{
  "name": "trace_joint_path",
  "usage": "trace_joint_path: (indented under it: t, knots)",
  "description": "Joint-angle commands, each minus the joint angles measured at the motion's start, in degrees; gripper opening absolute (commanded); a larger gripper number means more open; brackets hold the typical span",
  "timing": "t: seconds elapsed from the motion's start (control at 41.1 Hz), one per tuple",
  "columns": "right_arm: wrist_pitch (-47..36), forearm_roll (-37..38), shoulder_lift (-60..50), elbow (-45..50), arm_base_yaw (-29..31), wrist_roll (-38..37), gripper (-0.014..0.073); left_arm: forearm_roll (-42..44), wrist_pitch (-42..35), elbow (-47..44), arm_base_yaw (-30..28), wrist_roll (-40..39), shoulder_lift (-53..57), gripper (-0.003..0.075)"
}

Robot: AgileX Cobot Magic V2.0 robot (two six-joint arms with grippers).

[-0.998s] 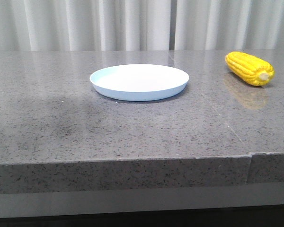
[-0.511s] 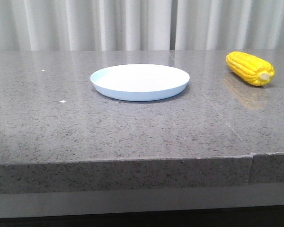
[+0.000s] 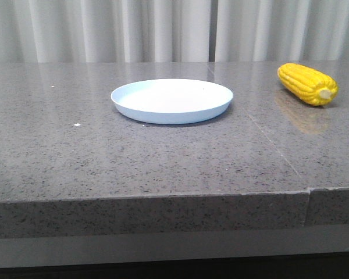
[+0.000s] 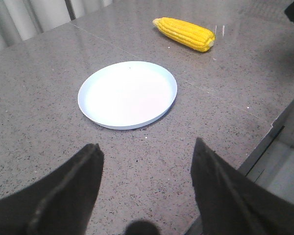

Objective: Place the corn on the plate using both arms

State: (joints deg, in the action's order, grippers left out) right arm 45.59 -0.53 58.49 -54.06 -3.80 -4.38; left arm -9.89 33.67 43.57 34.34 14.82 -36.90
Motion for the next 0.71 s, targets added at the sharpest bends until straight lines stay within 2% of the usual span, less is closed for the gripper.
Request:
trace_joint_path:
  t: [0.0, 0.365, 0.682]
  knots:
    - [-2.46, -0.01, 6.08, -6.16, 0.06, 0.52, 0.0657, -0.55, -3.82, 1.35, 0.45, -0.1, 0.04, 0.0398]
    - [-3.52, -3.6, 30.83, -25.67, 0.06, 0.52, 0.0657, -0.55, -3.82, 1.35, 0.45, -0.1, 0.04, 0.0398]
    - [-4.48, -3.6, 45.75, -38.35, 0.06, 0.52, 0.0657, -0.55, -3.82, 1.35, 0.45, -0.1, 0.04, 0.0398]
